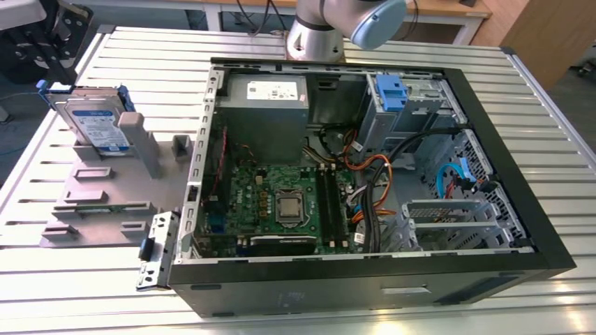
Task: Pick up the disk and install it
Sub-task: 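Pick up the disk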
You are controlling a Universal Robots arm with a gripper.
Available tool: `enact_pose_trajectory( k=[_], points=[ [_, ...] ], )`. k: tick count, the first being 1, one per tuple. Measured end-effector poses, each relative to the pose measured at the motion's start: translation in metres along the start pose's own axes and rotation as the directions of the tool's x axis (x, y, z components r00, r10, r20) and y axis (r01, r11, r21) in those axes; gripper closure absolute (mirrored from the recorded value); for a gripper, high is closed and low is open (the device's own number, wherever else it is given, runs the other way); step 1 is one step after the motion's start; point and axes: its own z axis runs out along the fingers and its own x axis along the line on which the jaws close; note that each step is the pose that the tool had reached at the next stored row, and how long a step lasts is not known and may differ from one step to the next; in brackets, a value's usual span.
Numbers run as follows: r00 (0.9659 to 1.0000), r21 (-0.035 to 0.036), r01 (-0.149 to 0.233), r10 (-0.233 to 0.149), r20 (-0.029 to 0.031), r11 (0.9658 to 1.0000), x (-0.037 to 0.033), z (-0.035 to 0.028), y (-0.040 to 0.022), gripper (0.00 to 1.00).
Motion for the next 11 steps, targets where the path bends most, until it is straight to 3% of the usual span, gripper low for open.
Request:
enact_pose_trajectory(
  k=[11],
  points=[
    [1.0000, -0.0001, 0.010, -0.010, -0.0004, 1.0000, 0.0000, 0.0000, 0.0000, 0.89]
  ],
)
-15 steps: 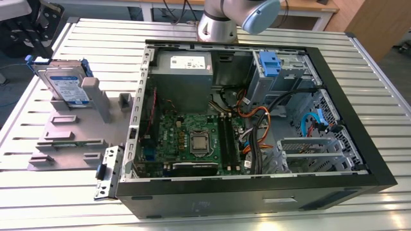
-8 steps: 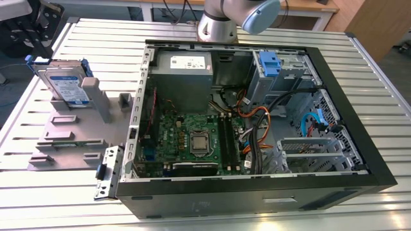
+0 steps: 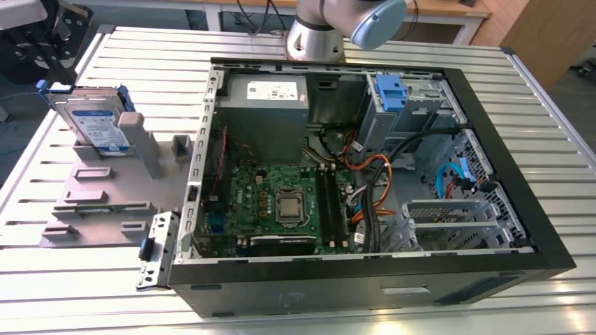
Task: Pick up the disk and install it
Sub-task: 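Pick up the disk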
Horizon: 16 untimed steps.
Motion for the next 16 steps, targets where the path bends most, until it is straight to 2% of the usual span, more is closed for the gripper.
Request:
enact_pose_trajectory(
  k=[16],
  points=[
    [0.9999, -0.0002, 0.014, -0.014, -0.0006, 0.9999, 0.0000, 0.0000, 0.0000, 0.89]
  ],
)
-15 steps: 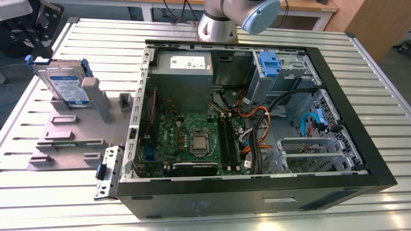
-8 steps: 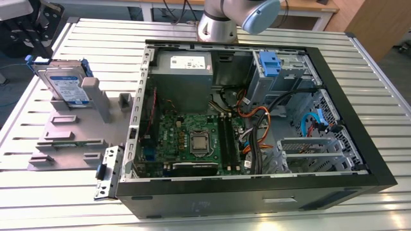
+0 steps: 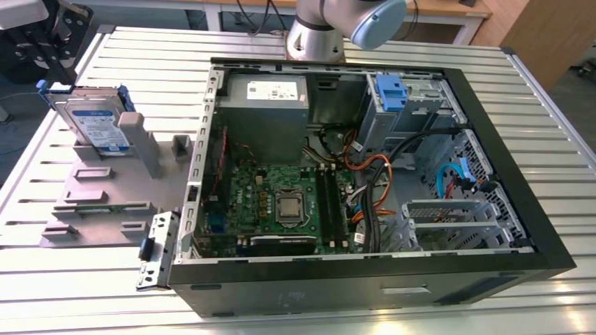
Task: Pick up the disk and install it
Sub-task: 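Pick up the disk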
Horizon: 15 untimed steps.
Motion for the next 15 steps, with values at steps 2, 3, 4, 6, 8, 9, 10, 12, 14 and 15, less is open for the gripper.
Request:
enact_pose_trajectory(
  k=[2, 3, 4, 6, 8, 9, 10, 12, 14, 15],
  points=[
    [1.0000, 0.0000, 0.002, -0.002, -0.0001, 1.0000, 0.0000, 0.0000, 0.0000, 0.89],
    [1.0000, 0.0000, 0.003, -0.003, -0.0001, 1.0000, 0.0000, 0.0000, 0.0000, 0.89],
    [1.0000, 0.0000, 0.003, -0.003, -0.0002, 1.0000, 0.0000, 0.0000, 0.0000, 0.89],
    [1.0000, 0.0000, 0.005, -0.005, -0.0003, 1.0000, 0.0000, 0.0000, 0.0000, 0.89],
    [1.0000, -0.0001, 0.007, -0.007, -0.0003, 1.0000, 0.0000, 0.0000, 0.0000, 0.89],
    [1.0000, -0.0001, 0.008, -0.008, -0.0004, 1.0000, 0.0000, 0.0000, 0.0000, 0.89],
    [1.0000, -0.0001, 0.009, -0.009, -0.0004, 1.0000, 0.0000, 0.0000, 0.0000, 0.89],
    [0.9999, -0.0001, 0.011, -0.011, -0.0005, 0.9999, 0.0000, 0.0000, 0.0000, 0.89],
    [0.9999, -0.0002, 0.012, -0.012, -0.0005, 0.9999, 0.0000, 0.0000, 0.0000, 0.89],
    [0.9999, -0.0002, 0.013, -0.013, -0.0006, 0.9999, 0.0000, 0.0000, 0.0000, 0.89]
  ],
)
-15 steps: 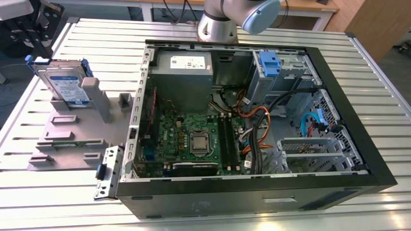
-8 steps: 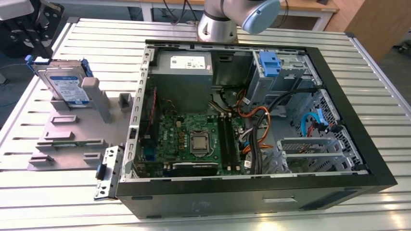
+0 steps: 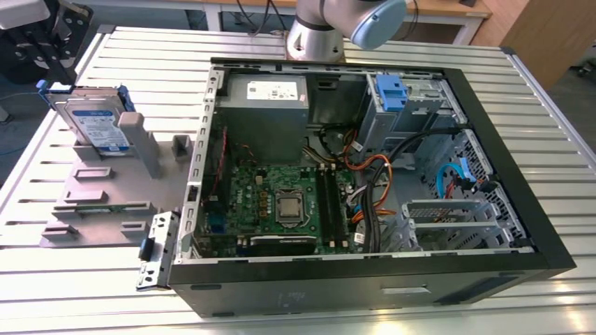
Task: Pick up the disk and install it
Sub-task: 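Pick up the disk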
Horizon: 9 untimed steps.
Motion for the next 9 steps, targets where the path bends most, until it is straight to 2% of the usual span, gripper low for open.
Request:
enact_pose_trajectory(
  k=[9],
  points=[
    [1.0000, -0.0001, 0.008, -0.008, -0.0004, 1.0000, 0.0000, 0.0000, 0.0000, 0.89]
  ],
)
